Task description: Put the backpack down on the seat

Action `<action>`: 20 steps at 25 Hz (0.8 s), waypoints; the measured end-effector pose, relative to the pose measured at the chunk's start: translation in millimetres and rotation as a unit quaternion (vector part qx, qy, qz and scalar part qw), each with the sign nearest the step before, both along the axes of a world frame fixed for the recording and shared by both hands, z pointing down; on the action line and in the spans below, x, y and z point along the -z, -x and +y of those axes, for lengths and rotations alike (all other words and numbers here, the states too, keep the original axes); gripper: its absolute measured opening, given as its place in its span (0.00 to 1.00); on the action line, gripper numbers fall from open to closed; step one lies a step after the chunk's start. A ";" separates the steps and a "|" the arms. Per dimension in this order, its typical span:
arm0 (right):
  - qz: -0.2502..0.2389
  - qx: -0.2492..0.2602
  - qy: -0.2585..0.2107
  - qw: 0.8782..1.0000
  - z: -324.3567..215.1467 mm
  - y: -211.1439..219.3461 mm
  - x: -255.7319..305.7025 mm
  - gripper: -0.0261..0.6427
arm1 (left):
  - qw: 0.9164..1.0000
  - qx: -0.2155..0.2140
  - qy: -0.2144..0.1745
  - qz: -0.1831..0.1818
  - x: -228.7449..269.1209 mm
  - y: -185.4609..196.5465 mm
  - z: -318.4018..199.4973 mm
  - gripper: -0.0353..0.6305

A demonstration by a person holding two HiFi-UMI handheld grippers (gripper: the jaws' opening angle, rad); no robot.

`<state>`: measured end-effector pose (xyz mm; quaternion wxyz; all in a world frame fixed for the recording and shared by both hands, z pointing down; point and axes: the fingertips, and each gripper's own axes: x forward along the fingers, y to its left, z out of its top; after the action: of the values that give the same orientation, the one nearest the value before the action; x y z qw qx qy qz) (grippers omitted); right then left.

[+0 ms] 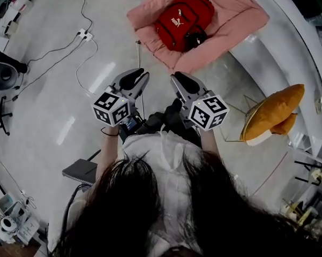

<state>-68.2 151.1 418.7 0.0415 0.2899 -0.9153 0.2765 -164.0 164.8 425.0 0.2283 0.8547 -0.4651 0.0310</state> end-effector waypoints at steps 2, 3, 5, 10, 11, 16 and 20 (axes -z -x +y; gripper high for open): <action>0.003 -0.005 -0.001 1.000 16.0 3.4 -1.1 0.17 | 1.000 -0.002 -0.003 0.007 -0.2 3.7 13.2 0.20; 0.005 -0.006 -0.002 1.000 24.5 4.9 -1.9 0.17 | 1.000 -0.004 -0.004 0.010 -0.6 4.8 20.3 0.20; 0.009 -0.008 -0.003 1.000 41.6 8.3 -3.3 0.17 | 1.000 -0.007 -0.007 0.013 -1.1 6.5 34.6 0.20; 0.018 -0.008 -0.003 1.000 71.5 11.1 -9.0 0.17 | 1.000 -0.019 -0.007 0.015 -4.3 1.5 59.9 0.20; 0.020 -0.006 -0.004 1.000 75.7 11.5 -9.8 0.17 | 1.000 -0.020 -0.007 0.016 -4.4 0.4 63.3 0.20; 0.028 0.008 -0.018 0.999 94.2 18.5 -6.6 0.16 | 1.000 -0.017 -0.014 0.016 0.1 2.6 78.4 0.20; 0.036 0.017 -0.026 0.999 104.8 18.6 -5.4 0.16 | 1.000 -0.014 -0.015 0.016 2.2 1.4 86.9 0.20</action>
<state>-86.8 255.9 424.1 0.0719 0.2847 -0.9249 0.2416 -165.3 251.8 422.9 0.2223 0.8649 -0.4498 0.0135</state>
